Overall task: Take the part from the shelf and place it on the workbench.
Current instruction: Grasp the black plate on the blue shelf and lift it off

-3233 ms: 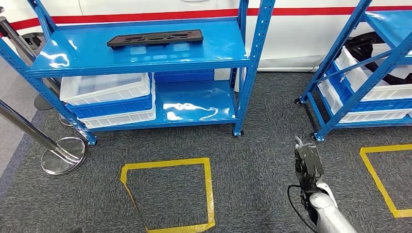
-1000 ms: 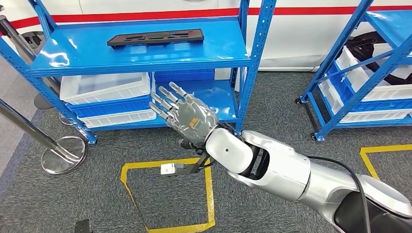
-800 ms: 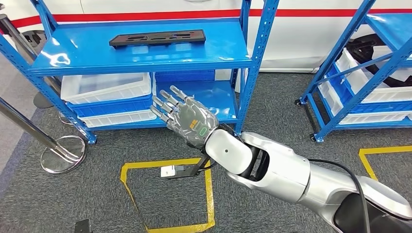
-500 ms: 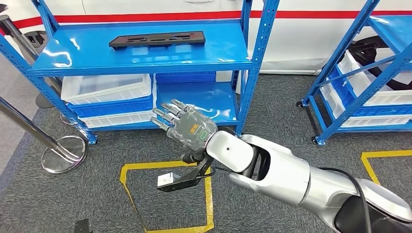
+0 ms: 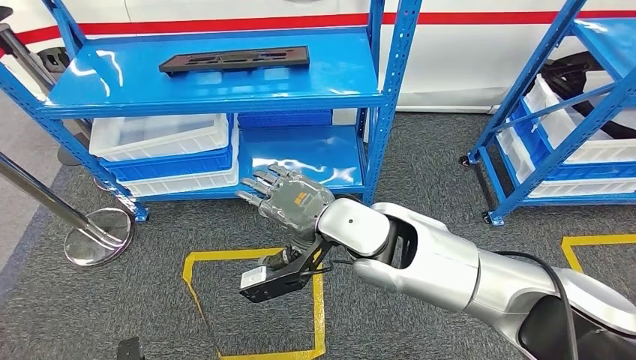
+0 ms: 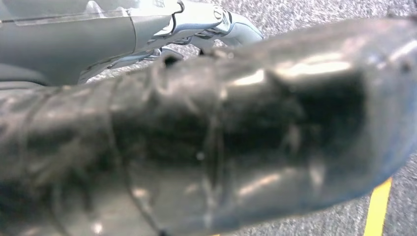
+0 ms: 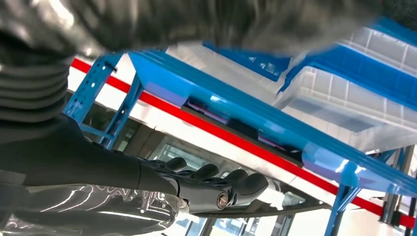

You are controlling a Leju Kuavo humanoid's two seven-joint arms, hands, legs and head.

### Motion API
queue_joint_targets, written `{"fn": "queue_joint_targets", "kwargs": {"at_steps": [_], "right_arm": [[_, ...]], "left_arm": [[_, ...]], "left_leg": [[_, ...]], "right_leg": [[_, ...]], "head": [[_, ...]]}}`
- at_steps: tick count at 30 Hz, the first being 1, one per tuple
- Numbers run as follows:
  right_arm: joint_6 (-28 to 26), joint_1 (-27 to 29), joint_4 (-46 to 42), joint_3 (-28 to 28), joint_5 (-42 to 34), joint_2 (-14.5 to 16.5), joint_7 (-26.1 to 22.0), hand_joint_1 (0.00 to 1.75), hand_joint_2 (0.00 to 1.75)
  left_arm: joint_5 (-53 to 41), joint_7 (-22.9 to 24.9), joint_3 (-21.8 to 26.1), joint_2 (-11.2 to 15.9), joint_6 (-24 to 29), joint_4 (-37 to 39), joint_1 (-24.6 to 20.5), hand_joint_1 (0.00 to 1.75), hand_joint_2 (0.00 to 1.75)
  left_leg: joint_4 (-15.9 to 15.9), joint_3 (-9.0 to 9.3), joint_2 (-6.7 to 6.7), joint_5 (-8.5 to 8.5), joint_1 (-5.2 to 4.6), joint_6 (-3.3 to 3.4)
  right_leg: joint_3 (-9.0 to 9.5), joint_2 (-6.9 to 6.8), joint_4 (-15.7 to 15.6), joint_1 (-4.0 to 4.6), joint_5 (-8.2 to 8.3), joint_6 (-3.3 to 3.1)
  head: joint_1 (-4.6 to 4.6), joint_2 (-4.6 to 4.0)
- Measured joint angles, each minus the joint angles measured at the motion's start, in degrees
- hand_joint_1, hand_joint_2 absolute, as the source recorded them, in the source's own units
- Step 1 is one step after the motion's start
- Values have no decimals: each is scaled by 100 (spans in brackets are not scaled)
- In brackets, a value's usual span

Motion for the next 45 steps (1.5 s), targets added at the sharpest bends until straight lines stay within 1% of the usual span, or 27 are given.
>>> {"fn": "queue_joint_targets", "kwargs": {"at_steps": [1,3,5,6,7,9,10,11,12,13,15,17,21,23,25,26,27,29,31,33,36,38,40,41,42,43,45], "right_arm": [[-43,-6,2,-1,-3,-1,7,0,0],[-155,-11,8,-1,20,-2,20,0,0],[-247,-15,9,-1,64,-3,25,0,0],[-265,-24,8,-1,73,-5,21,0,0],[-265,-32,8,-1,63,-8,14,0,0],[-228,-41,8,12,-8,-10,-8,0,0],[-207,-40,8,24,-55,-10,-19,0,0],[-190,-39,8,36,-95,-10,-26,0,0],[-178,-40,8,45,-127,-10,-30,0,0],[-174,-42,8,48,-143,-10,-32,0,0],[-173,-58,8,50,-155,-10,-32,0,0],[-169,-79,9,59,-144,-10,-32,0,0],[-106,-109,15,98,-105,-14,-18,0,0],[-64,-137,21,114,-104,-9,-17,0,0],[-44,-149,35,134,-104,-6,-17,0,0],[-38,-148,45,148,-104,-6,-17,0,0],[-33,-147,55,162,-104,-6,-17,0,0],[-30,-149,72,187,-104,-6,-17,0,0],[-30,-161,81,196,-104,-5,-17,0,0],[-31,-175,87,198,-104,-4,-17,0,0],[-32,-188,95,209,-102,-4,-16,0,0],[-34,-196,97,213,-91,-5,-15,0,0],[-35,-189,98,216,-78,-7,-13,0,0],[-35,-179,101,220,-75,-9,-13,0,0],[-34,-171,105,225,-73,-12,-13,0,0],[-34,-165,110,227,-72,-16,-12,0,0],[-37,-167,115,228,-66,-20,-11,0,0]], "left_arm": [[-5,9,-1,0,3,2,-9,0,0],[-22,23,-3,-1,8,4,-20,0,0],[-46,26,-8,-2,5,4,-15,0,0],[-57,23,-12,-3,-2,4,-12,0,0],[-66,18,-17,-4,-9,4,-13,0,0],[-73,2,-31,-5,-20,5,-17,0,0],[-73,-8,-35,-5,-21,5,-16,0,0],[-73,-18,-38,-5,-21,6,-13,0,0],[-73,-26,-40,-6,-21,7,-12,0,0],[-74,-34,-44,-8,-21,7,-12,0,0],[-80,-50,-58,-11,-21,7,-17,0,0],[-88,-64,-86,-13,-21,7,-20,0,0],[-90,-83,-125,-15,-17,7,-18,0,0],[-86,-99,-134,-18,-17,7,-24,0,0],[-79,-118,-136,-16,-19,7,-21,0,0],[-75,-125,-137,-15,-20,7,-13,0,0],[-73,-129,-138,-16,-21,7,-5,0,0],[-73,-133,-139,-15,-22,8,0,0,0],[-74,-135,-139,-15,-25,9,-9,0,0],[-77,-136,-141,-16,-31,9,-17,0,0],[-77,-137,-143,-16,-36,12,-13,0,0],[-75,-137,-143,-16,-36,13,-17,0,0],[-75,-136,-143,-16,-36,14,-21,0,0],[-74,-136,-143,-16,-37,15,-19,0,0],[-74,-136,-143,-16,-37,17,-16,0,0],[-73,-135,-143,-16,-37,19,-13,0,0],[-73,-132,-143,-16,-36,22,-13,0,0]], "left_leg": [[-220,92,13,59,-25,26],[-356,133,12,50,-61,46],[-420,156,7,81,-34,85],[-453,174,8,101,-19,112],[-482,192,9,119,-5,136],[-488,195,5,124,-14,158],[-485,195,3,123,-16,160],[-481,195,-1,120,-18,161],[-475,197,-7,117,-18,161],[-467,200,-16,111,-18,156],[-443,195,-36,89,-24,133],[-419,162,-51,80,-39,87],[-353,117,-52,16,-39,-18],[119,-97,-32,-250,-29,-68],[843,-459,-20,-537,-23,-110],[1091,-597,-18,-584,-20,-125],[1150,-651,-17,-531,-16,-135],[683,-460,-9,-175,-3,-139],[-81,-91,10,115,-10,-117],[-422,72,9,154,-36,-60],[-458,93,-9,171,-31,54],[-486,123,-9,181,-20,127],[-484,129,-9,167,-33,170],[-480,132,-10,160,-39,181],[-474,137,-14,149,-44,189],[-466,147,-20,136,-49,192],[-449,181,-38,98,-55,183]], "right_leg": [[-2,0,-4,5,3,19],[-22,-5,-24,9,27,69],[-36,-14,-10,10,4,131],[-78,-15,97,12,-76,159],[-167,-14,301,12,-204,182],[-494,-11,1011,2,-544,210],[-650,-12,1326,-1,-646,220],[-742,-12,1498,-3,-656,226],[-732,-12,1457,-4,-561,225],[-625,-12,1219,-4,-388,217],[-256,-1,447,8,-50,176],[-36,13,-29,22,68,127],[12,5,-143,-1,87,24],[50,-12,-190,-27,102,-19],[53,-23,-187,-29,97,-34],[53,-26,-181,-29,92,-37],[54,-27,-175,-29,87,-38],[66,-26,-160,-32,69,-28],[73,-23,-137,-21,42,12],[68,-22,-131,-5,32,69],[57,-24,-99,-6,-11,157],[-109,-22,268,-17,-228,202],[-478,-21,995,-23,-542,221],[-663,-20,1317,-24,-630,224],[-773,-20,1472,-25,-619,220],[-783,-20,1419,-24,-502,207],[-502,-16,727,-5,-69,144]], "head": [[-2,-1],[1,0],[7,-1],[12,-1],[21,-1],[31,-1],[32,-1],[32,-1],[32,-1],[33,-1],[32,-1],[26,-1],[18,0],[-2,-1],[-13,-1],[-13,-1],[-14,-1],[-14,-1],[-14,-1],[-11,-1],[-6,-1],[5,-1],[14,-1],[13,-1],[13,-1],[13,-1],[13,-1]]}}
